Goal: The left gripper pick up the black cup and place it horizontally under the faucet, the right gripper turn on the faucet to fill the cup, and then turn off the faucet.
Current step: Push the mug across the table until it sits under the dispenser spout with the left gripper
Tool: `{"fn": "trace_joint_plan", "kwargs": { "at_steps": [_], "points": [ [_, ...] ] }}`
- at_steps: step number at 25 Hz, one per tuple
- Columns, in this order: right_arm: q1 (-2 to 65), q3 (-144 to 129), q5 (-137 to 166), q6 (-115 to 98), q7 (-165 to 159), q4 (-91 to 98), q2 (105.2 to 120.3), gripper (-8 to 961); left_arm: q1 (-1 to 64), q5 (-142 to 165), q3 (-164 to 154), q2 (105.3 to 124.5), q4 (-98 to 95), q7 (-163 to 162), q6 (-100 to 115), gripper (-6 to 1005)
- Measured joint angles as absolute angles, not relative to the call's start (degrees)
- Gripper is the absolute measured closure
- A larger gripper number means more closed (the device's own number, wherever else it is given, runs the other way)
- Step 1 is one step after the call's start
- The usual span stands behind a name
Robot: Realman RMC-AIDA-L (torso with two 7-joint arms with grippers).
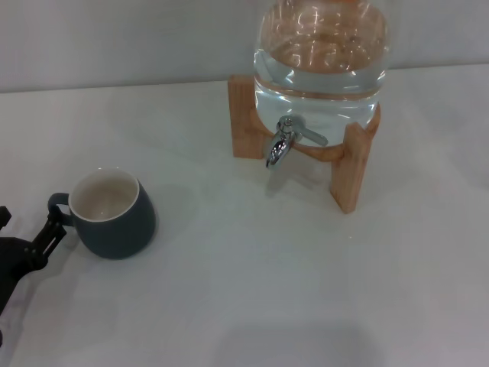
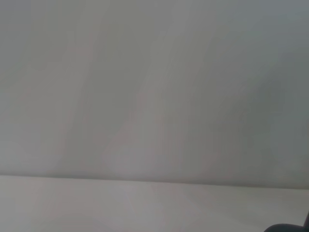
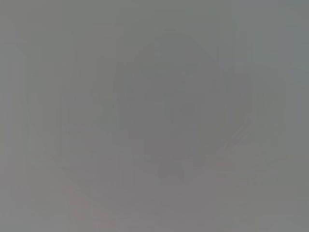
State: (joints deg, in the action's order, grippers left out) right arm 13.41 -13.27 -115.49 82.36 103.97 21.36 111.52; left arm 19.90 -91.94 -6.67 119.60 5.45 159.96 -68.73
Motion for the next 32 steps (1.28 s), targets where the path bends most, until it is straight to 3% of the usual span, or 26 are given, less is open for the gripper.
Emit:
{"fn": "trace_joint_plan", "kwargs": {
  "at_steps": [32],
  "points": [
    [13.36, -13.06, -115.49, 82.41, 103.97, 21.35, 111.68, 111, 21.64, -91.88, -7.11, 119.44, 5.45, 159.76, -66.88, 230]
  ]
}}
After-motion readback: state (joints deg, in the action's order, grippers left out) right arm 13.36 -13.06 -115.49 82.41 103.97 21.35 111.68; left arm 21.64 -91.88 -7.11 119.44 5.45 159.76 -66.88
